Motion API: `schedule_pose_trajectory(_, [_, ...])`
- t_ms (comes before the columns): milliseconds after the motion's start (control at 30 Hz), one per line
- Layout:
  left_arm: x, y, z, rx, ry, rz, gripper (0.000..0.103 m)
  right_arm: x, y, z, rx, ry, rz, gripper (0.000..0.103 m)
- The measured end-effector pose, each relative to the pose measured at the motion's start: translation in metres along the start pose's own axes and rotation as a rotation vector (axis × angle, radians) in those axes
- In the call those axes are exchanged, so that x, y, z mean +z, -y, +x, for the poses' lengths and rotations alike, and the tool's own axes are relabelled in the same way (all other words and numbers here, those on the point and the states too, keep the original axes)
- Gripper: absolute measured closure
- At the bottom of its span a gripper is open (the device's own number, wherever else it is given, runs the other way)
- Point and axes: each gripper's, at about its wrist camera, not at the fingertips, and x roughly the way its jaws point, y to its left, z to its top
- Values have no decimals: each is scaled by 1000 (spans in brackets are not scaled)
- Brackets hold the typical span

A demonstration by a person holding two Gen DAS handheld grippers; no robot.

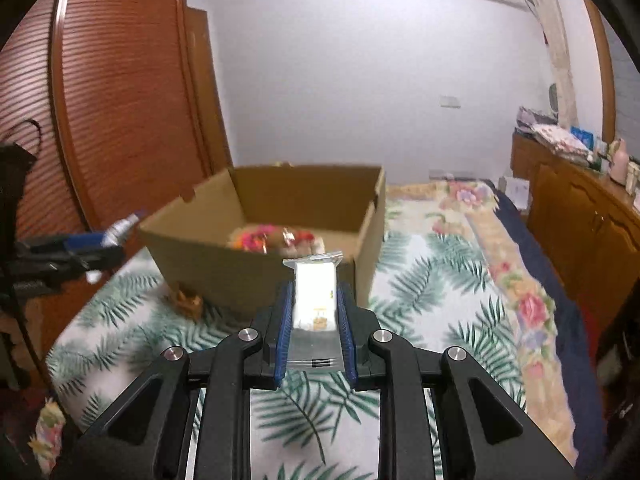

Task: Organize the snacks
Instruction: 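Carry both packets over the box and open both tools to drop them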

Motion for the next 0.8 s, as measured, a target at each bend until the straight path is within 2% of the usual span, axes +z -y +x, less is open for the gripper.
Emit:
schedule_pose_trajectory(200, [20, -4, 6, -30, 36, 4, 45, 26, -16, 4, 26, 36, -43, 83])
schedule_pose_trajectory(433, [41, -12, 24, -25, 45, 18, 45, 52, -35, 22, 62, 61, -84, 83])
schedule_pose_trajectory(800, [67, -23, 57, -22, 46, 32, 45, 79, -38, 54, 60, 34, -101, 83])
